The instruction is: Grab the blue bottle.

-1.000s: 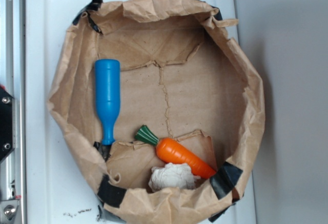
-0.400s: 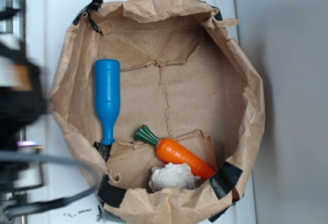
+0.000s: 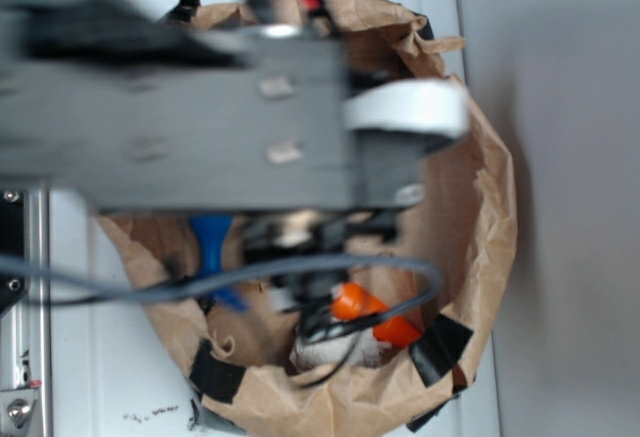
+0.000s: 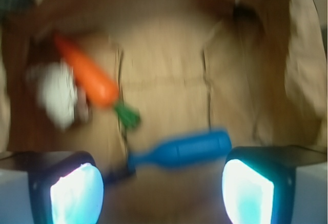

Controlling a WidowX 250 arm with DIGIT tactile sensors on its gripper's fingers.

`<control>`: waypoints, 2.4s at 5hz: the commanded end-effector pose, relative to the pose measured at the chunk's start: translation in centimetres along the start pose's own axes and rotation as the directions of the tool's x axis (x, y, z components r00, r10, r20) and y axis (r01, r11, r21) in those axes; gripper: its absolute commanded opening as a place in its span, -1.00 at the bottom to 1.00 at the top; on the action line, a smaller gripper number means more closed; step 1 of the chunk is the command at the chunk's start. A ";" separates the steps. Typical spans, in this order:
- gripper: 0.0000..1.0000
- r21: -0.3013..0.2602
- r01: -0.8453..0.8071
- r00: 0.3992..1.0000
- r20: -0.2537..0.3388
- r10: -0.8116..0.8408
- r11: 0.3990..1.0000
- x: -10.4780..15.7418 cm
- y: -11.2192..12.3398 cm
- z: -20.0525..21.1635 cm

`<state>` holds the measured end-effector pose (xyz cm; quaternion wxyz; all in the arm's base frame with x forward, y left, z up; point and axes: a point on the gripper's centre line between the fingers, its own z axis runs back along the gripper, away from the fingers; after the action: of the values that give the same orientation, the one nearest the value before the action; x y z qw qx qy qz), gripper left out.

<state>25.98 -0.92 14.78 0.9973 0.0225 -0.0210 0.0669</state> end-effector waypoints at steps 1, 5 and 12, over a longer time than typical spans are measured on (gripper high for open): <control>1.00 0.003 -0.035 0.998 0.049 0.035 0.999 0.7 1.1 1.3; 1.00 0.040 -0.597 0.799 -0.066 0.598 0.801 -2.8 -0.7 -3.6; 1.00 0.164 -0.834 0.529 -0.034 0.848 0.527 -2.8 -0.1 -10.5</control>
<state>23.76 -0.96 3.92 0.8393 0.0688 0.0372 0.5381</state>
